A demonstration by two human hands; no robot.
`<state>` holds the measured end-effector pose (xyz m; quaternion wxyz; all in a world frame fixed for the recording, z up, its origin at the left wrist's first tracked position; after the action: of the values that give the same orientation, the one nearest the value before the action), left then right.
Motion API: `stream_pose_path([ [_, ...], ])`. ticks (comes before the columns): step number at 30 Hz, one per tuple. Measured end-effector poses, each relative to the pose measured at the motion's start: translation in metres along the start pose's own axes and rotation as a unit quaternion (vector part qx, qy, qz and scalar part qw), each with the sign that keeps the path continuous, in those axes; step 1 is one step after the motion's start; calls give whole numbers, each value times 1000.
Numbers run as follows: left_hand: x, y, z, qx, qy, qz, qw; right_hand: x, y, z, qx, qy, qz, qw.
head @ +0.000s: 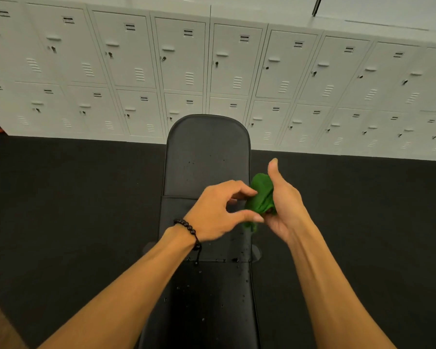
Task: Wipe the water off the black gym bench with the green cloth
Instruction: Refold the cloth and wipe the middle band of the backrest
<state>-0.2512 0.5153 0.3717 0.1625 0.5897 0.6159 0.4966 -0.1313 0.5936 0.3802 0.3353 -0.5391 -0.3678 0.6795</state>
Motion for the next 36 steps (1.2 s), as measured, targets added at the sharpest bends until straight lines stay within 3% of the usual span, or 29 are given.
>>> stream_pose_path([
  [3, 6, 2, -6, -45, 32, 4, 998, -6, -4, -6, -47, -101, -2, 994],
  [6, 8, -1, -14, -171, -15, -101, 980, -7, -4, -15, -63, -209, -14, 976],
  [9, 6, -4, -29, -305, -15, -204, 930, -9, -4, -26, -90, -252, -13, 963],
  [11, 6, -7, -37, -323, -10, -227, 919, -10, -5, -33, -138, -228, -18, 964],
  [14, 7, -8, -45, -272, -1, -217, 937, -11, -9, -40, -165, -218, -11, 962],
  [19, 11, -2, -45, -252, 46, -255, 932, -16, -9, -32, -33, -232, -28, 972],
  [22, 6, -14, -43, -169, 84, -296, 936, -12, 13, -23, -13, -141, 15, 990],
  [25, -8, -23, -45, -195, 103, -395, 892, -9, 29, -19, -25, -47, 46, 997],
  [27, -14, -25, -49, -249, 71, -423, 868, -10, 33, -18, -22, -15, 66, 997],
  [30, -20, -22, -53, -268, -16, -394, 879, -12, 32, -18, -16, -38, 92, 995],
  [33, -18, -22, -59, -275, 27, -364, 890, -14, 31, -16, -91, -92, 80, 988],
  [36, -16, -28, -70, -281, 40, -350, 893, -13, 26, -14, -90, -73, 42, 992],
])
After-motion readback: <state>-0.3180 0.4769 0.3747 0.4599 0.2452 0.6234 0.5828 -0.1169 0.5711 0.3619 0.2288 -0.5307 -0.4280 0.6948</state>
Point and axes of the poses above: each hand's wrist, its own x-axis towards the middle knuckle, its own z-axis out of the palm, y = z × x, the point moved 3 cm from there along x, towards the middle knuckle, and after that the axes turned 13 degrees about y, right-handed, at the moved point
